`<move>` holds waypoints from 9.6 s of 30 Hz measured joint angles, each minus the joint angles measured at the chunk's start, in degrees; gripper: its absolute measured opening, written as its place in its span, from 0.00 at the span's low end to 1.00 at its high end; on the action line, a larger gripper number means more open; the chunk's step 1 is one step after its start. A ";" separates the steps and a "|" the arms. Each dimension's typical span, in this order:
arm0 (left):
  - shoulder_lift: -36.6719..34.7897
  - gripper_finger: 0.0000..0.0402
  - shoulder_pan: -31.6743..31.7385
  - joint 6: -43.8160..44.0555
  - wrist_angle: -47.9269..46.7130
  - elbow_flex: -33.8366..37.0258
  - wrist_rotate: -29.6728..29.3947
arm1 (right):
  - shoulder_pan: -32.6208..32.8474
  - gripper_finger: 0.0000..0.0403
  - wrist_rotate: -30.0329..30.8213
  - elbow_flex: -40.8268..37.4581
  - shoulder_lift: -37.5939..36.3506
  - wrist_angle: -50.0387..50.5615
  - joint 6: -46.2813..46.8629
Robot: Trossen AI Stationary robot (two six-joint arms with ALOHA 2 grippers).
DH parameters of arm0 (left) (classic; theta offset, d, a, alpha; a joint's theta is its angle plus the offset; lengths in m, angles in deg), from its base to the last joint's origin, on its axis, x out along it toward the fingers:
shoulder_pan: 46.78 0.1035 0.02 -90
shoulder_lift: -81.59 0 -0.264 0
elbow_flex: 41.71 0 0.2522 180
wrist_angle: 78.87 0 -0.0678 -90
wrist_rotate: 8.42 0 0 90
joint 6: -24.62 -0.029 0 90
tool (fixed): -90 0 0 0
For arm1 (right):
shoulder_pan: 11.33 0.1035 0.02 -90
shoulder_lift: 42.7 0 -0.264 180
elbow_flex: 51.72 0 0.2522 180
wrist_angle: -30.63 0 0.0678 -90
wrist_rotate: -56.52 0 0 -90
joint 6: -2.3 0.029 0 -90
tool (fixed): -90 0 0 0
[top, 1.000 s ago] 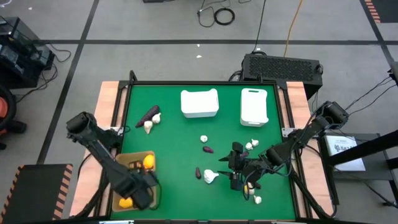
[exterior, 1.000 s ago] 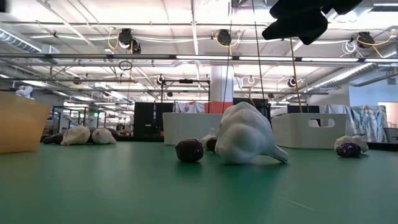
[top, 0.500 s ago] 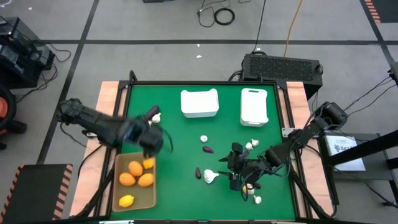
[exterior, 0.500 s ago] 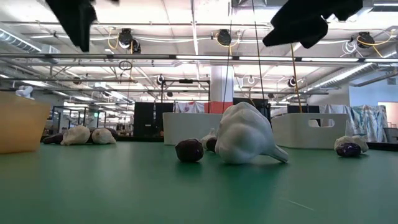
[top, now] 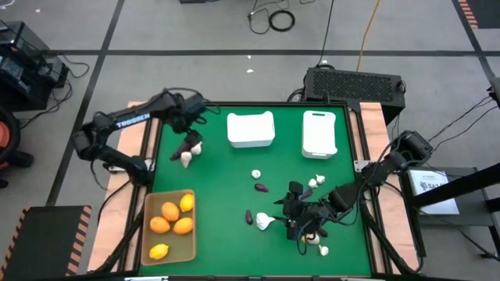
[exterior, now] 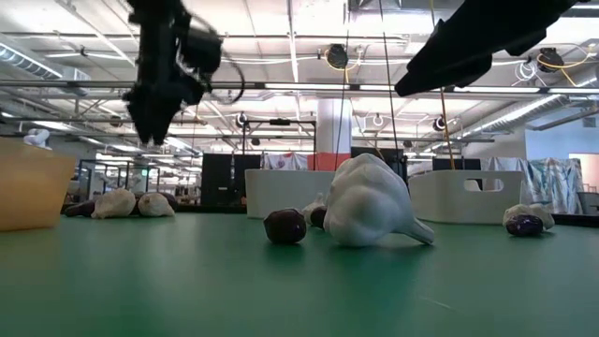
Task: Sort produce into baskets
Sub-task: Put the violet eggplant into the left white bin
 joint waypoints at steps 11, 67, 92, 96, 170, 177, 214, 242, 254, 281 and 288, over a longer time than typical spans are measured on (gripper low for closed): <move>2.84 0.79 10.30 -9.14 10.55 7.90 7.20 | -0.86 0.53 0.07 0.00 0.02 0.57 -4.31; 3.49 0.47 9.20 -16.43 24.44 20.21 5.41 | -11.78 0.53 -5.18 0.00 0.04 -0.23 -13.97; 0.52 0.42 -0.86 -13.04 31.24 2.09 1.33 | -12.26 0.53 7.19 0.00 -4.11 10.95 -17.51; 1.66 0.41 -4.57 -13.49 36.77 -0.89 -0.99 | -13.71 0.53 10.23 -0.33 -4.11 11.78 -18.04; -1.80 0.68 -33.05 -5.08 33.82 -9.87 -15.21 | -22.01 0.01 -10.97 -26.21 -17.18 -31.48 -8.55; -13.76 0.64 -37.70 -0.56 49.86 9.50 -16.30 | -21.74 0.01 -16.36 -20.72 -9.32 -31.28 -10.80; -16.99 0.12 -41.04 -2.97 106.35 40.99 -13.21 | -23.78 0.57 -15.30 -4.39 16.41 -18.63 -4.26; -16.99 0.12 -41.04 -3.05 105.14 40.95 -13.18 | -29.15 0.14 -19.02 9.47 7.36 -6.83 -21.17; -16.99 0.12 -40.87 -2.90 102.17 40.93 -13.21 | -44.55 0.16 -19.20 14.71 8.08 -2.96 -27.58; -16.97 0.12 -34.90 -0.97 84.37 40.93 -13.87 | -50.41 0.43 -25.30 14.71 3.74 5.11 -21.21; -16.97 0.12 -34.90 -1.00 84.38 40.93 -13.87 | -45.49 0.43 -33.42 14.71 -2.38 25.17 -8.33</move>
